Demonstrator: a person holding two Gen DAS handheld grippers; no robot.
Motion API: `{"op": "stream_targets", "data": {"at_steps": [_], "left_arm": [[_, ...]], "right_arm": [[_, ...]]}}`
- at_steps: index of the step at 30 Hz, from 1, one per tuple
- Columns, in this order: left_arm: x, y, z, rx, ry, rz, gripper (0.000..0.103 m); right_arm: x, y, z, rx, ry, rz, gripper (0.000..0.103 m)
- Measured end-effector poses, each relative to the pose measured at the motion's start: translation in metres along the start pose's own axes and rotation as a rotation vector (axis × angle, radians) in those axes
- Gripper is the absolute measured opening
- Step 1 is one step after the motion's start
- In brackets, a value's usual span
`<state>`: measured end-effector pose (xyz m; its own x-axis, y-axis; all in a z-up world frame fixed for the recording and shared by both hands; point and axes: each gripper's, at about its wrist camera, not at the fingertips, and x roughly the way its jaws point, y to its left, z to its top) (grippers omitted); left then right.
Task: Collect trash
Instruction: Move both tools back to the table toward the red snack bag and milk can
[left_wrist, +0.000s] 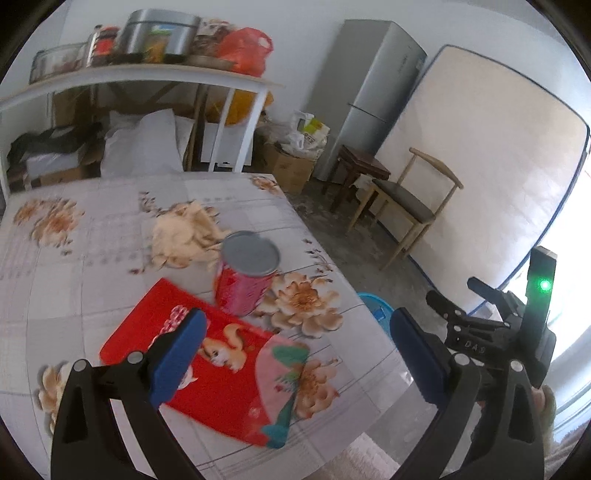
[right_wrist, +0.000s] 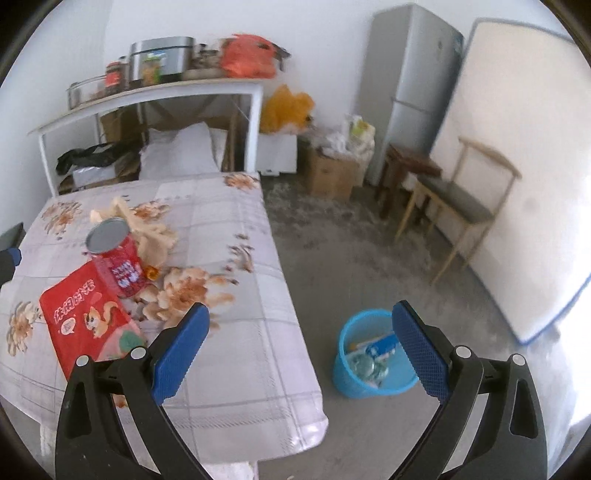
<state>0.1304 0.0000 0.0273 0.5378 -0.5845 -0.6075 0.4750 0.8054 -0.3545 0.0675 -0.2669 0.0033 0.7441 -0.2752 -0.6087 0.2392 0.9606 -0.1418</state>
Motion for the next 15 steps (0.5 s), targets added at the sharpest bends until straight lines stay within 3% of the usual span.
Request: {"op": "stream_targets", "data": {"at_steps": [6, 15], "left_arm": [[-0.019, 0.032, -0.020, -0.089, -0.035, 0.009, 0.097], [-0.024, 0.075, -0.062, -0.186, 0.023, 0.092, 0.097]], "right_arm": [[-0.011, 0.015, 0.003, 0.000, -0.088, 0.204, 0.095], [0.015, 0.061, -0.010, -0.020, 0.063, 0.393, 0.095]]}}
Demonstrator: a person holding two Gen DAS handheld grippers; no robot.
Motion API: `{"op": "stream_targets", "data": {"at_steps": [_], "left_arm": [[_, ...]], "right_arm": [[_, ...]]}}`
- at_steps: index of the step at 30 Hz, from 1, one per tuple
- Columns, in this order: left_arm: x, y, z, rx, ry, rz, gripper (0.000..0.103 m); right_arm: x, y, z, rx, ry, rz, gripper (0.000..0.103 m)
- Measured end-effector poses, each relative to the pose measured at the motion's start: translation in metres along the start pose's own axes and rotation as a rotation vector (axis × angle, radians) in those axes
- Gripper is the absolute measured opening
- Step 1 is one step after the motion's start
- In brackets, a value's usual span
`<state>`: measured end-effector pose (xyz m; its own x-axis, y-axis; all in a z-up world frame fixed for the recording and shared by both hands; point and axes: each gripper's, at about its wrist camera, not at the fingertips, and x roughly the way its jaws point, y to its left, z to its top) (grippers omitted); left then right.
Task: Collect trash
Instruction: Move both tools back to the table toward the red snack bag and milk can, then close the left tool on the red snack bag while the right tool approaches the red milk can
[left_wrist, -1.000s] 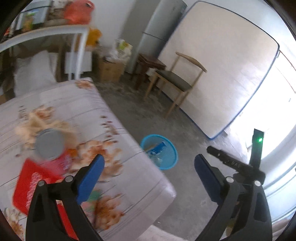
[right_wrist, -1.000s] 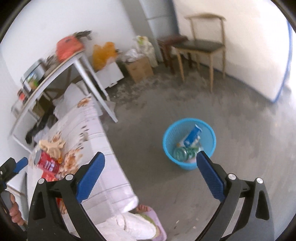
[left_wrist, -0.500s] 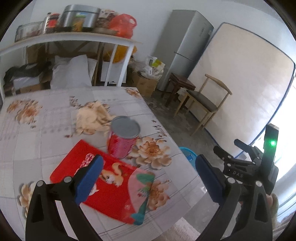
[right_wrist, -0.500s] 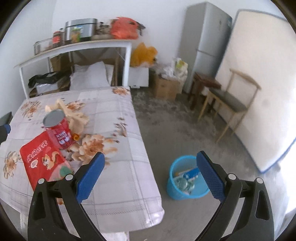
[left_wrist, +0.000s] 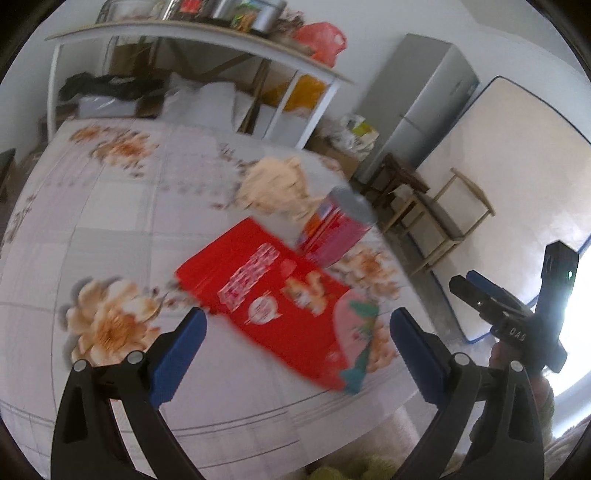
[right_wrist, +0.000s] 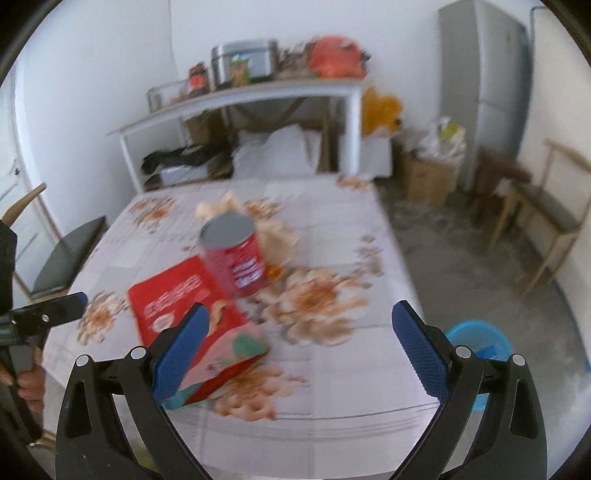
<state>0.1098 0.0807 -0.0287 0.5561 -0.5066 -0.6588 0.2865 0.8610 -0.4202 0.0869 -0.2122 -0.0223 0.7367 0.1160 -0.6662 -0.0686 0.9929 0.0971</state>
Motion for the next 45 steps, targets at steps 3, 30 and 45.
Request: {"op": "stream_targets", "data": {"at_steps": [3, 30, 45], "left_arm": [[0.007, 0.009, -0.007, -0.011, 0.043, 0.011, 0.097], [0.059, 0.040, -0.019, -0.210, 0.186, -0.135, 0.060], [0.080, 0.044, -0.014, -0.351, 0.159, -0.279, 0.050]], "right_arm": [[0.019, 0.007, -0.003, 0.029, 0.059, 0.075, 0.095], [0.106, 0.037, -0.022, 0.021, 0.289, 0.211, 0.023], [0.110, 0.025, -0.026, 0.068, 0.291, 0.264, 0.022]]}}
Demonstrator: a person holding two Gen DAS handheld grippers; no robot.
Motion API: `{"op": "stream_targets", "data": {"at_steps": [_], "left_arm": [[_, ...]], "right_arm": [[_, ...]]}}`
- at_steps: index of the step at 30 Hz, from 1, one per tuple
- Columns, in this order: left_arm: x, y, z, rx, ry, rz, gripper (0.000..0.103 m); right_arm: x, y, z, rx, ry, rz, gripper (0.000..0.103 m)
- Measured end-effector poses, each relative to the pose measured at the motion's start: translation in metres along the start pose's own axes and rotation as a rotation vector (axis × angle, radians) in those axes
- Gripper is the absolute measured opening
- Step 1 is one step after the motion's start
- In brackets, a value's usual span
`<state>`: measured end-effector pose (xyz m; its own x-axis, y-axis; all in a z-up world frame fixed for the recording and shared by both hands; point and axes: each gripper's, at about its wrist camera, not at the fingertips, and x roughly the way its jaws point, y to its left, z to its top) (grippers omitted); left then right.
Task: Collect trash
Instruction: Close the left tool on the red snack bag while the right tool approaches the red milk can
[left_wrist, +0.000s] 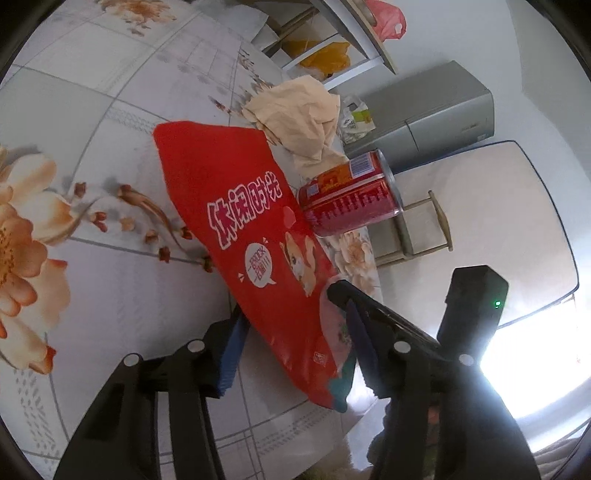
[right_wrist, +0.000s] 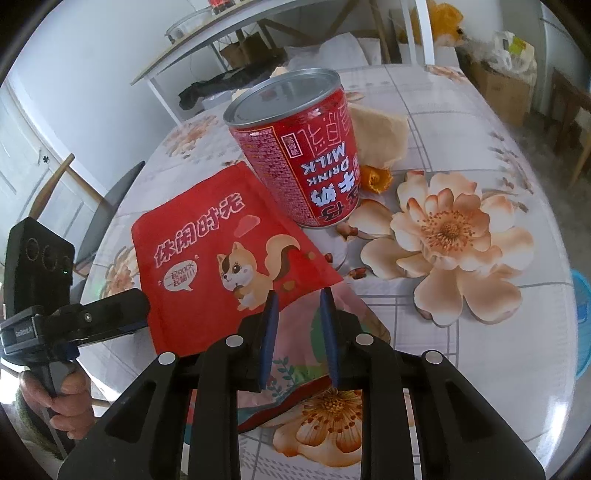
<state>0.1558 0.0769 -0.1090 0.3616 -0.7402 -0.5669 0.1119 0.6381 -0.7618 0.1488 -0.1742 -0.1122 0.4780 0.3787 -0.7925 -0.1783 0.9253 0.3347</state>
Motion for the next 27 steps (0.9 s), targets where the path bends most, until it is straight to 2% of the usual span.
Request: {"op": "stream_targets", "data": {"at_steps": [4, 9, 10, 13, 15, 17, 18, 22, 27], "left_arm": [[0.006, -0.006, 0.001, 0.017, 0.007, 0.060, 0.038], [0.014, -0.019, -0.002, 0.111, 0.017, 0.163, 0.018], [0.016, -0.021, -0.003, 0.127, 0.021, 0.184, 0.017], [0.017, -0.022, -0.005, 0.145, 0.032, 0.210, 0.007], [0.016, -0.022, -0.006, 0.158, 0.039, 0.229, 0.005], [0.014, -0.021, -0.005, 0.169, 0.044, 0.246, 0.005], [0.015, -0.021, -0.005, 0.171, 0.049, 0.250, 0.005], [0.009, -0.016, -0.005, 0.185, 0.051, 0.270, 0.005], [0.001, -0.010, -0.004, 0.180, 0.043, 0.284, 0.005]], "right_arm": [[-0.002, -0.003, -0.001, 0.007, -0.001, 0.014, 0.022], [-0.004, -0.005, -0.004, 0.009, -0.003, 0.022, 0.022], [-0.005, -0.005, -0.004, 0.010, -0.001, 0.023, 0.022], [-0.010, -0.004, -0.004, -0.002, -0.006, 0.018, 0.023], [-0.023, -0.001, -0.002, -0.034, -0.045, -0.004, 0.029], [-0.038, 0.002, 0.005, -0.056, -0.100, -0.026, 0.055], [-0.046, 0.003, 0.009, -0.068, -0.139, -0.040, 0.064], [-0.062, 0.009, 0.029, -0.126, -0.224, -0.083, 0.078], [-0.053, 0.016, 0.056, -0.180, -0.253, -0.100, 0.086]]}}
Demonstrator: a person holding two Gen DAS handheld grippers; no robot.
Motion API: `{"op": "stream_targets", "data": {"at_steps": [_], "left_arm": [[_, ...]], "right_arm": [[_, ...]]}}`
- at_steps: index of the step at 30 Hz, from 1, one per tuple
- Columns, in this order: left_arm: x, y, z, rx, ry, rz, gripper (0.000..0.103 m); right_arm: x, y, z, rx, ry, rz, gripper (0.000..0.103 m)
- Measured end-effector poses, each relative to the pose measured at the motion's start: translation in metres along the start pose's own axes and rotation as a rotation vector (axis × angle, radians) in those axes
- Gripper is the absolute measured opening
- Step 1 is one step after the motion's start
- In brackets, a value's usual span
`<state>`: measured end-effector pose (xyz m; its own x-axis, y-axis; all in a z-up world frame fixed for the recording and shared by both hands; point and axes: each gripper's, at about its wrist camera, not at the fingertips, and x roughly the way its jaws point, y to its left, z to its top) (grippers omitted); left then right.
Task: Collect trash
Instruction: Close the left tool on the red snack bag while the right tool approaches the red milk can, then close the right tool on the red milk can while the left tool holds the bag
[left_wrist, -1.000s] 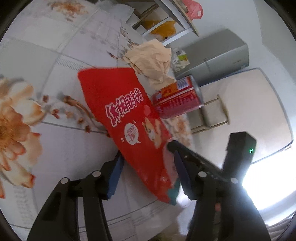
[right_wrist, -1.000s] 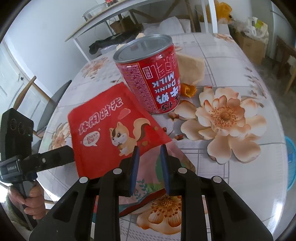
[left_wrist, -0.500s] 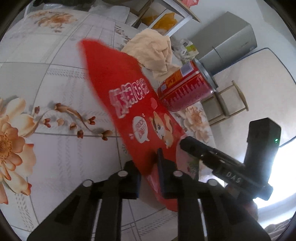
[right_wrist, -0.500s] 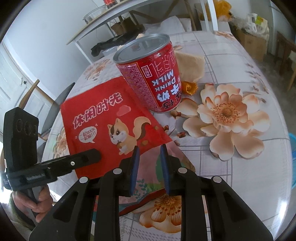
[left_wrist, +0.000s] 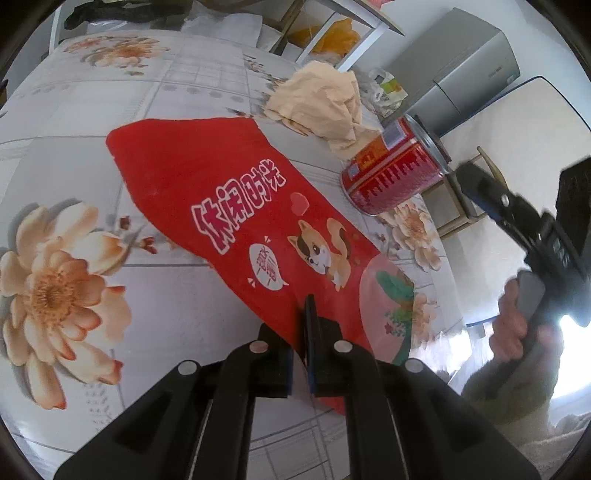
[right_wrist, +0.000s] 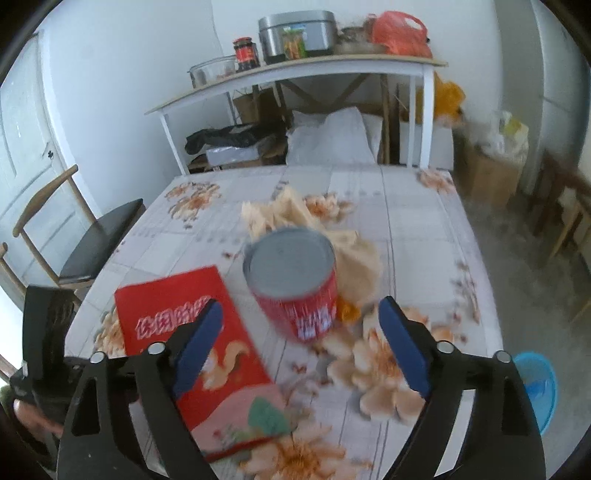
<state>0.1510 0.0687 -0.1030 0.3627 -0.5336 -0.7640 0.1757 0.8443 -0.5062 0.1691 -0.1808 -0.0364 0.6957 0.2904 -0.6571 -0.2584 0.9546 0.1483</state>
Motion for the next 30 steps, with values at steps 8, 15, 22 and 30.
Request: {"op": "stream_targets", "data": {"at_steps": [8, 15, 22, 30], "left_arm": [[-0.004, 0.002, -0.001, 0.026, -0.002, 0.011, 0.005], [-0.006, 0.002, -0.002, 0.046, -0.003, 0.017, 0.005], [-0.005, 0.000, -0.001, 0.057, -0.010, 0.017, 0.005], [0.000, -0.001, 0.002, 0.054, -0.019, 0.008, 0.005]], "right_arm": [[0.037, 0.009, 0.007, -0.045, 0.036, -0.042, 0.086], [0.044, 0.011, 0.003, -0.053, 0.067, -0.041, 0.063], [0.024, 0.002, -0.009, 0.002, 0.090, -0.013, 0.062], [-0.005, -0.003, -0.031, 0.024, 0.115, -0.045, 0.062]]}}
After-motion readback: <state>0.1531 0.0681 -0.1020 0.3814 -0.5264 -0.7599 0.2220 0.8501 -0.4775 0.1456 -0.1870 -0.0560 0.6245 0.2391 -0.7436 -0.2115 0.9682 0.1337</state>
